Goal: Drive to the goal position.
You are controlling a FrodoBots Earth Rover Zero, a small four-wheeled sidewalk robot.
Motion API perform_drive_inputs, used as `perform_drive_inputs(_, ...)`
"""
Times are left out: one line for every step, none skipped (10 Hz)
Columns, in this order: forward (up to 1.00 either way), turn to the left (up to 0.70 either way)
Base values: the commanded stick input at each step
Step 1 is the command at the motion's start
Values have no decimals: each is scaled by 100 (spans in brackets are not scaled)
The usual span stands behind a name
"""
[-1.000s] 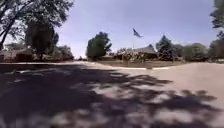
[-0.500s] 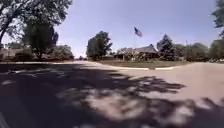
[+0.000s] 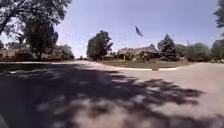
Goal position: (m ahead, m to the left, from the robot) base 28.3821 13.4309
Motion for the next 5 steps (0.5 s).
perform_drive_inputs(100, 0)
perform_drive_inputs(100, 0)
perform_drive_inputs(100, 0)
perform_drive_inputs(100, 0)
perform_drive_inputs(100, 0)
